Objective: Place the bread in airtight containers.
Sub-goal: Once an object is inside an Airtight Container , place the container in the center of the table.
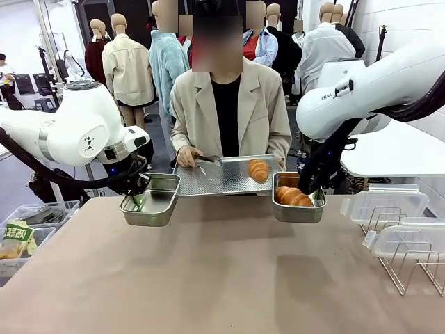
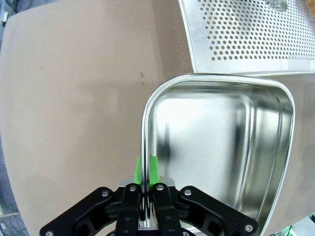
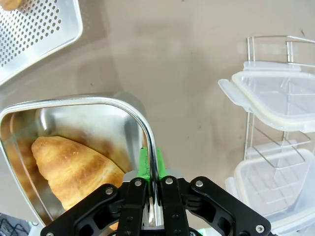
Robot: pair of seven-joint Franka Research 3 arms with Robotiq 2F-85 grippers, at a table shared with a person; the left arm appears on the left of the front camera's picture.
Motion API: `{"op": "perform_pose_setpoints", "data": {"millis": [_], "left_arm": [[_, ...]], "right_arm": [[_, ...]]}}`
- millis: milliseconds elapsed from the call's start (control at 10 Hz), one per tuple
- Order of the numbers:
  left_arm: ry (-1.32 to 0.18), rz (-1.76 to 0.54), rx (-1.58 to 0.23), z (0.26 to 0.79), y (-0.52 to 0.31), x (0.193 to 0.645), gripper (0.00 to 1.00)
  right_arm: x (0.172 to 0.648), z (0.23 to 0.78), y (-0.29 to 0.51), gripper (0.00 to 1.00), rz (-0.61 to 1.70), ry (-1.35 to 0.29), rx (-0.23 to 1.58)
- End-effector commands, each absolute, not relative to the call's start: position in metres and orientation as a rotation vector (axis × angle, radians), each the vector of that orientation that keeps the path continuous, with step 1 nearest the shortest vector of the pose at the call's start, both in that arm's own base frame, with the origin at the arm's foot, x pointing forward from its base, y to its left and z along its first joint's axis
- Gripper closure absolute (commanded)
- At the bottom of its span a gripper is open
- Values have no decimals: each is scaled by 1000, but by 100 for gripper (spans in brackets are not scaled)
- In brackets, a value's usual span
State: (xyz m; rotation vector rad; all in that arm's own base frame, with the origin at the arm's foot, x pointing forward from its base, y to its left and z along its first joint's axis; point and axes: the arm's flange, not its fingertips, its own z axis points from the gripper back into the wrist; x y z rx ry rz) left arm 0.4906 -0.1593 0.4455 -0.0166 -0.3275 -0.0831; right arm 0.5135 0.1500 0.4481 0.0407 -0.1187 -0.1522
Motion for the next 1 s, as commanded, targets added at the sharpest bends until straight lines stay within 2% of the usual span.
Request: {"op": "perform_pose_setpoints", "data": {"millis": [0, 200, 900], "left_arm": [[-335, -93, 0, 450, -158, 488, 100], [-335, -93, 0, 450, -158, 488, 100], [-335, -93, 0, 450, -158, 488, 100]], "right_arm": [[508, 449, 149, 100, -154, -124, 42], [513, 448, 150, 100, -152, -119, 41], [548, 366, 156, 100, -41, -61, -3]]}}
